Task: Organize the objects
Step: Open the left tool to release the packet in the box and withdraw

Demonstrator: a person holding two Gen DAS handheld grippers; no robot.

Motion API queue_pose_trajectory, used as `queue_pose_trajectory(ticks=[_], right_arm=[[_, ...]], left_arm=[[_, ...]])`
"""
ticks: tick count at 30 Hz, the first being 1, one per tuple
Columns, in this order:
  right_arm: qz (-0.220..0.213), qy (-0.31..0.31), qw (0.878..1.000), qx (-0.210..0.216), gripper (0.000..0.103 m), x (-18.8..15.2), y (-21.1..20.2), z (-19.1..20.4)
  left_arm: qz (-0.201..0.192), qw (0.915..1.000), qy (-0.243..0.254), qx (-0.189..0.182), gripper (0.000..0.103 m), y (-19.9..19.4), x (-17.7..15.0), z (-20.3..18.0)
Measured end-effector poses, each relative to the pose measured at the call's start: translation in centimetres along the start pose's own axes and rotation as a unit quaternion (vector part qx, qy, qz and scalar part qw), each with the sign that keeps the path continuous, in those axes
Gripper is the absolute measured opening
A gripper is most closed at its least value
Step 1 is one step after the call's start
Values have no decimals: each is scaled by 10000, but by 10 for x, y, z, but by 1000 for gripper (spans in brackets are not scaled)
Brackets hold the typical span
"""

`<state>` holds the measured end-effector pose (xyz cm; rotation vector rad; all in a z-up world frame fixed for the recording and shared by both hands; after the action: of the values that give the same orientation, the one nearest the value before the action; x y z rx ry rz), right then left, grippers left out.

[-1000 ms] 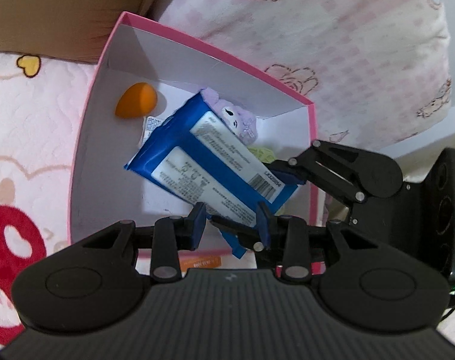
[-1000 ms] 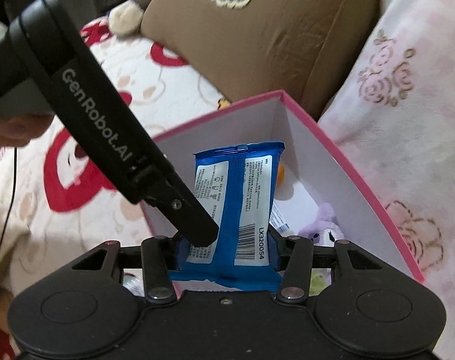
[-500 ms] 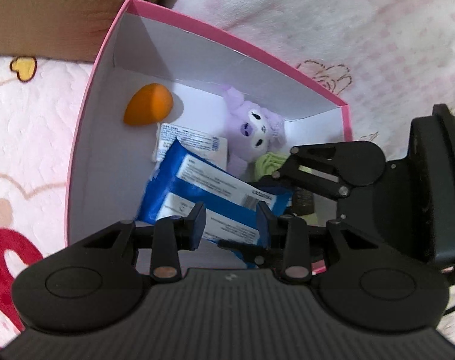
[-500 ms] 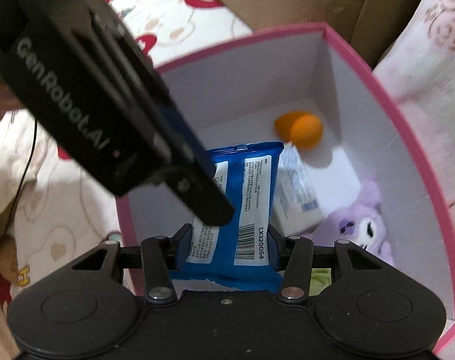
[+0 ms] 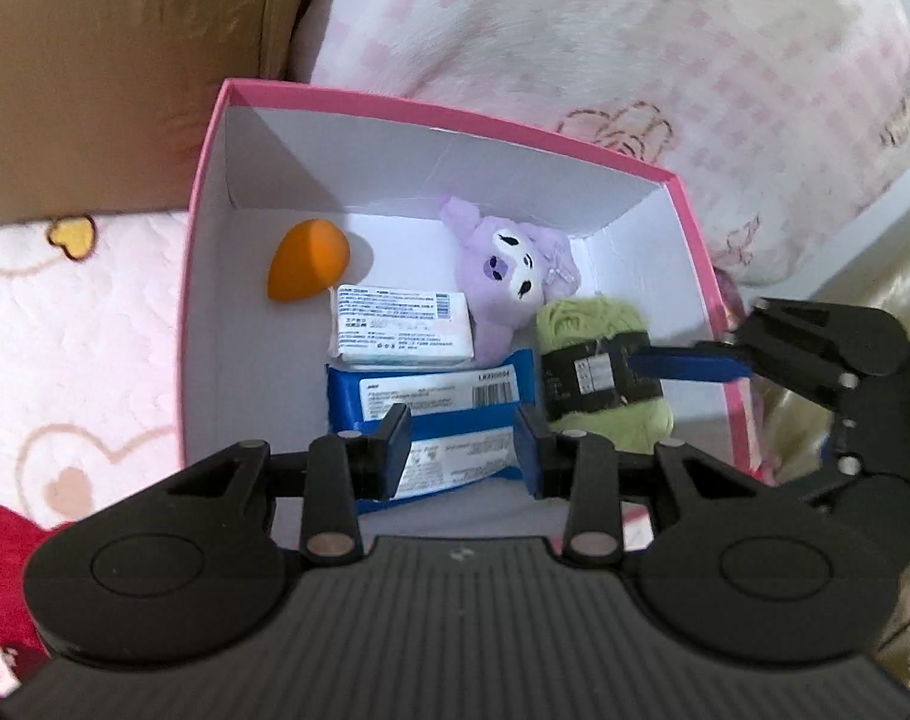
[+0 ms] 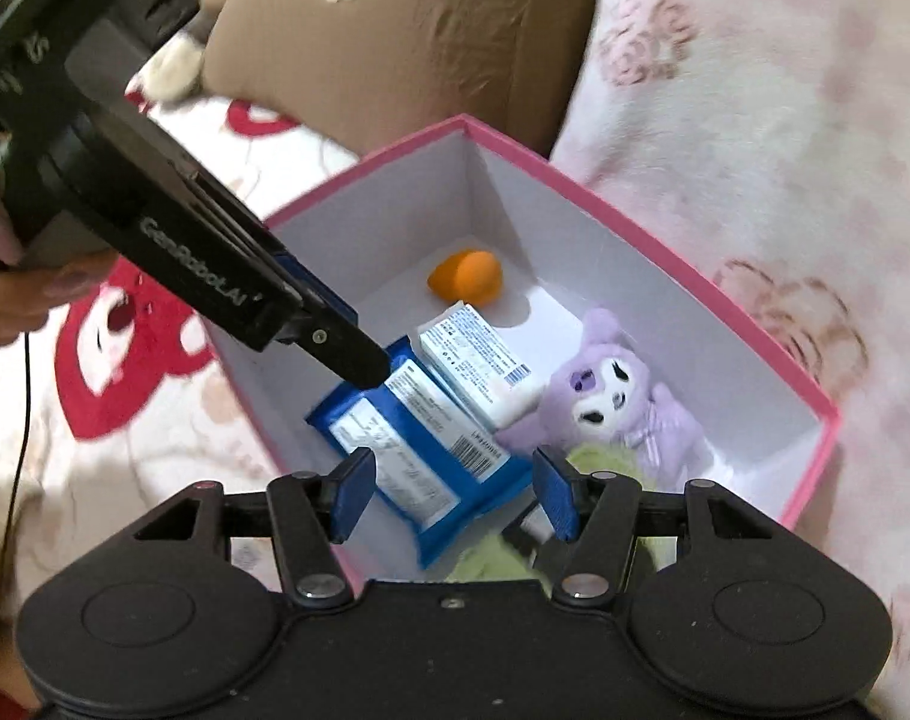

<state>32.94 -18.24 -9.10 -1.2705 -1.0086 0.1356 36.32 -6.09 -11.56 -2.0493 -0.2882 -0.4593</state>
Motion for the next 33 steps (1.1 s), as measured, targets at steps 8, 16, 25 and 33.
queue_pose_trajectory(ticks=[8, 16, 25, 33], right_arm=[[-374, 558, 9974, -277, 63, -9, -46, 30], [-847, 590, 9932, -543, 73, -10, -109, 66], [-968, 660, 9911, -627, 79, -34, -149, 107], [-1028, 784, 9895, -639, 83, -59, -163, 134]], left_arm=[[-30, 9994, 342, 13, 40, -39, -15, -19], [-123, 9976, 675, 103, 48, -95, -37, -42], [-256, 9966, 782, 3, 54, -137, -72, -60], [-118, 9952, 972, 35, 63, -142, -115, -73]])
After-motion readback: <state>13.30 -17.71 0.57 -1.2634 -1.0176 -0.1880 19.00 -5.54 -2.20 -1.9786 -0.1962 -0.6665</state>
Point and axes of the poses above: each gripper's, at about its wrist camera, not at the fingertips, and y roughly the way its jaws point, z to its left, x to its top, the point moved 9 cm from there along y, roughly the way its jaws point, and after that the axes turned 3 degrees about -x, right-handed, at the moved point
